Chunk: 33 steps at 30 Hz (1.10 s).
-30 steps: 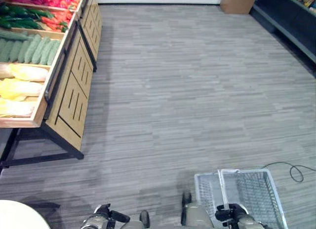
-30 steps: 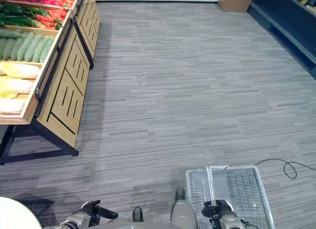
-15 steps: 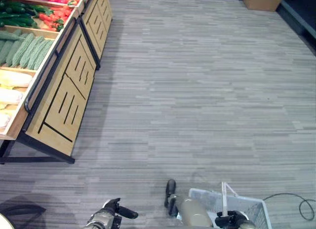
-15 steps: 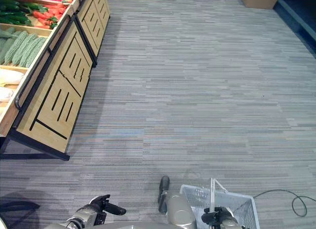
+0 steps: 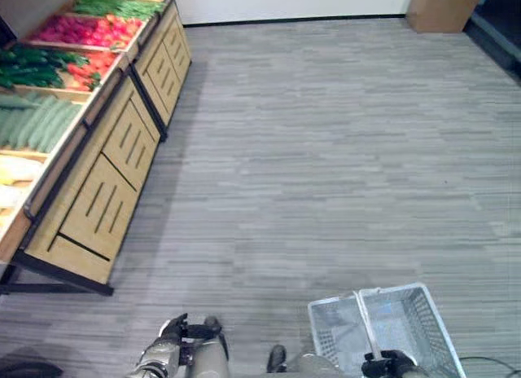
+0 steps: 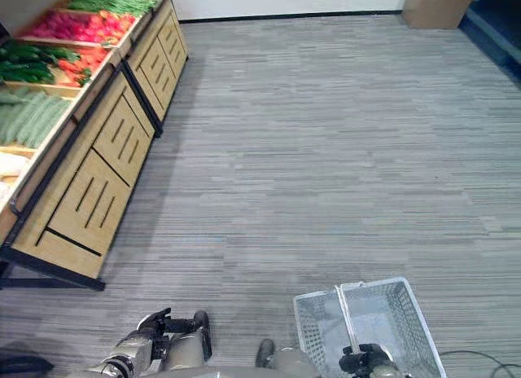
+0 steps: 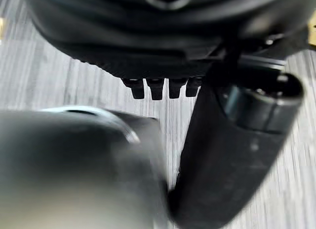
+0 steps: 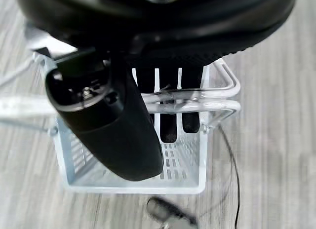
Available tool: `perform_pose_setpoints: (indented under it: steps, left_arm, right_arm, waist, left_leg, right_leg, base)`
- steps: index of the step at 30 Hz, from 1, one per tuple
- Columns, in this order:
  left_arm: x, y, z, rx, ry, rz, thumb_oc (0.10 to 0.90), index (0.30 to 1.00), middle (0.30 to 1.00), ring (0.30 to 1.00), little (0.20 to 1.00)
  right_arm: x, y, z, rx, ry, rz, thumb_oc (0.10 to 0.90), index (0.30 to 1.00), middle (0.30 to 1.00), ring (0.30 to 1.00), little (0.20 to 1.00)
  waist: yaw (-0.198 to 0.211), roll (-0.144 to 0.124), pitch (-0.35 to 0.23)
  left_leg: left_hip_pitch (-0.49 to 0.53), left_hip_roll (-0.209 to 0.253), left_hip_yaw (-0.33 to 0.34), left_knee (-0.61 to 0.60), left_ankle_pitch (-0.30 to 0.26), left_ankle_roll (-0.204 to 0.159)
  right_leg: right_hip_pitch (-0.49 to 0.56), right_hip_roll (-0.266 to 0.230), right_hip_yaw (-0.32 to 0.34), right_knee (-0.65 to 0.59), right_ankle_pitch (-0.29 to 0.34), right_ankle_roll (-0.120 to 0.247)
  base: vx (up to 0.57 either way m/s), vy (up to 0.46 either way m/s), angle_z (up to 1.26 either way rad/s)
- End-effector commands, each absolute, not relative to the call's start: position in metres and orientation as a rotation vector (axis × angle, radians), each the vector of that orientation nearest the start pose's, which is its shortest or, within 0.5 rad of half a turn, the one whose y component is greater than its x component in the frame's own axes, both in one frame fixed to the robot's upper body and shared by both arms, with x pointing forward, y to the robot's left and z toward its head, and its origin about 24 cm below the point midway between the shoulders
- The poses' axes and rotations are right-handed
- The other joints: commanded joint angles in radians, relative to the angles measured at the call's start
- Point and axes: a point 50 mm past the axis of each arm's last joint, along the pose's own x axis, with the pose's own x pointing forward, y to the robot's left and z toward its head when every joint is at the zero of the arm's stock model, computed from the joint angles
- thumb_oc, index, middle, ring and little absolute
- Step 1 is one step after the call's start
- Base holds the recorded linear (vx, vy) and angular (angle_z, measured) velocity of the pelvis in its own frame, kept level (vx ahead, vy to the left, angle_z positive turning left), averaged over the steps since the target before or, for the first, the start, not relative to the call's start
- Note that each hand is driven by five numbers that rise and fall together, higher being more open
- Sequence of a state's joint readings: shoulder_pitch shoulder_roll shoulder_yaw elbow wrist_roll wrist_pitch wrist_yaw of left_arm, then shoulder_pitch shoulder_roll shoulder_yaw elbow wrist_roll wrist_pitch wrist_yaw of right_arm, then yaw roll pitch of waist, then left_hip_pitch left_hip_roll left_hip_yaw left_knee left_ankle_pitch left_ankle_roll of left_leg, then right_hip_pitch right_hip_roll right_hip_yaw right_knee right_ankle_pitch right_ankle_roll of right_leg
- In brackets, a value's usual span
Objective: Get the vegetables into the basket
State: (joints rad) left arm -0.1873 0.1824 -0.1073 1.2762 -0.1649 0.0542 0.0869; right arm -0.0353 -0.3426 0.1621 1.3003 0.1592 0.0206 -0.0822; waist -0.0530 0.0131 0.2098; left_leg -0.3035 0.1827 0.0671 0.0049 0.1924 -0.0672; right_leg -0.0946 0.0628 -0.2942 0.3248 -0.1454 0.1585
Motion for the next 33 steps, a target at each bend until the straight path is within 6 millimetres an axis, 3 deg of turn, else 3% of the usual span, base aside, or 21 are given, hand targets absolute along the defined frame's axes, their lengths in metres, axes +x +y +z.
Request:
perform_pose_setpoints:
  steps: [1,4,9,11,14,15,17,22,23,27,29,32,33]
  left_arm:
    - [0.108,0.231,-0.16,0.253,1.29,0.193,0.9,1.0,1.0,1.0,1.0]
    - [0.108,0.231,-0.16,0.246,1.288,0.201,0.9,1.0,1.0,1.0,1.0]
    - [0.105,0.231,-0.161,0.227,1.293,0.221,0.9,1.0,1.0,1.0,1.0]
    - [0.106,0.233,-0.16,0.234,1.291,0.226,0.9,1.0,1.0,1.0,1.0]
    - [0.107,0.238,-0.159,0.242,1.286,0.244,0.9,1.0,1.0,1.0,1.0]
    - [0.111,0.242,-0.157,0.246,1.273,0.252,0.9,1.0,1.0,1.0,1.0]
    - [0.113,0.245,-0.156,0.253,1.268,0.254,0.9,1.0,1.0,1.0,1.0]
    - [0.114,0.249,-0.154,0.268,1.265,0.25,0.9,1.0,1.0,1.0,1.0]
    - [0.112,0.249,-0.155,0.27,1.27,0.245,0.9,1.0,1.0,1.0,1.0]
    - [0.11,0.25,-0.155,0.27,1.277,0.24,0.9,1.0,1.0,1.0,1.0]
    - [0.11,0.252,-0.154,0.269,1.279,0.241,0.9,1.0,1.0,1.0,1.0]
    - [0.111,0.253,-0.154,0.27,1.28,0.246,0.9,1.0,1.0,1.0,1.0]
    - [0.111,0.253,-0.154,0.27,1.278,0.248,0.9,1.0,1.0,1.0,1.0]
  right_arm:
    - [0.083,-0.288,-0.148,-0.325,1.26,-0.287,0.4,0.3,0.3,0.3,0.3]
    - [0.085,-0.287,-0.148,-0.334,1.258,-0.281,0.4,0.3,0.3,0.3,0.3]
    - [0.088,-0.281,-0.149,-0.332,1.255,-0.262,0.4,0.3,0.3,0.3,0.3]
    - [0.09,-0.276,-0.151,-0.336,1.259,-0.241,0.4,0.3,0.3,0.3,0.3]
    - [0.093,-0.271,-0.152,-0.349,1.259,-0.21,0.4,0.3,0.3,0.3,0.3]
    - [0.098,-0.266,-0.152,-0.365,1.254,-0.172,0.4,0.3,0.3,0.3,0.3]
    - [0.099,-0.262,-0.153,-0.354,1.25,-0.166,0.4,0.3,0.3,0.3,0.3]
    - [0.101,-0.26,-0.153,-0.326,1.242,-0.173,0.4,0.3,0.3,0.3,0.3]
    - [0.1,-0.259,-0.154,-0.309,1.245,-0.182,0.4,0.3,0.3,0.3,0.3]
    - [0.102,-0.256,-0.154,-0.3,1.237,-0.17,0.4,0.3,0.3,0.3,0.3]
    - [0.101,-0.255,-0.155,-0.298,1.239,-0.165,0.4,0.3,0.3,0.3,0.3]
    - [0.1,-0.255,-0.155,-0.292,1.238,-0.17,0.4,0.3,0.3,0.3,0.3]
    - [0.1,-0.255,-0.155,-0.292,1.239,-0.171,0.4,0.3,0.3,0.3,0.3]
  waist:
    - [0.062,-0.068,0.008]
    - [0.084,-0.065,0.015]
    - [0.098,-0.067,0.005]
    - [0.103,-0.085,-0.013]
    - [0.11,-0.1,-0.028]
    - [0.118,-0.117,-0.041]
    - [0.12,-0.128,-0.049]
    - [0.117,-0.138,-0.066]
    - [0.117,-0.14,-0.071]
    - [0.12,-0.131,-0.064]
    - [0.123,-0.12,-0.056]
    - [0.117,-0.112,-0.043]
    - [0.102,-0.101,-0.026]
  left_leg:
    - [0.103,-0.007,0.041,-0.01,0.005,-0.061]
    - [0.071,-0.004,0.065,-0.072,0.033,-0.071]
    - [0.071,-0.009,0.048,-0.069,0.046,-0.065]
    - [0.076,-0.039,0.053,-0.059,0.023,-0.045]
    - [0.08,-0.062,0.072,-0.042,-0.005,-0.023]
    - [0.08,-0.086,0.082,-0.022,-0.04,-0.001]
    - [0.086,-0.106,0.099,-0.007,-0.059,0.013]
    - [0.113,-0.16,0.107,0.004,-0.106,0.046]
    - [0.133,-0.183,0.111,0.011,-0.132,0.062]
    - [0.178,-0.214,0.104,0.021,-0.172,0.098]
    - [0.212,-0.219,0.098,0.018,-0.195,0.109]
    - [0.246,-0.222,0.086,0.004,-0.204,0.107]
    - [0.273,-0.223,0.061,-0.002,-0.21,0.104]
  right_leg:
    - [0.143,-0.106,0.064,-0.312,0.09,-0.08]
    - [0.186,-0.101,0.091,-0.323,0.064,-0.075]
    - [0.226,-0.11,0.132,-0.336,0.042,-0.063]
    - [0.237,-0.162,0.148,-0.35,0.046,-0.036]
    - [0.23,-0.2,0.166,-0.336,0.044,-0.017]
    - [0.214,-0.234,0.177,-0.306,0.049,0.006]
    - [0.197,-0.26,0.178,-0.269,0.065,0.024]
    - [0.17,-0.305,0.188,-0.196,0.141,0.054]
    - [0.164,-0.326,0.186,-0.167,0.184,0.061]
    - [0.114,-0.355,0.203,-0.036,0.282,0.057]
    - [0.079,-0.36,0.191,0.017,0.293,0.042]
    - [0.036,-0.349,0.168,-0.001,0.276,0.026]
    - [-0.011,-0.32,0.167,-0.05,0.254,0.015]
  base:
    - [0.2,0.074,-0.21]
    - [0.28,0.129,-0.08]
    - [0.19,0.146,-0.38]
    - [0.28,0.303,-0.52]
    - [0.2,0.214,-0.2]
    - [0.26,0.318,-0.07]
    - [0.2,0.252,-0.2]
    - [0.15,0.183,-0.08]
    - [0.14,0.183,0.11]
    - [0.13,0.198,0.1]
    - [0.13,0.159,-0.07]
    - [0.12,0.062,0.05]
    - [0.21,-0.031,0.23]
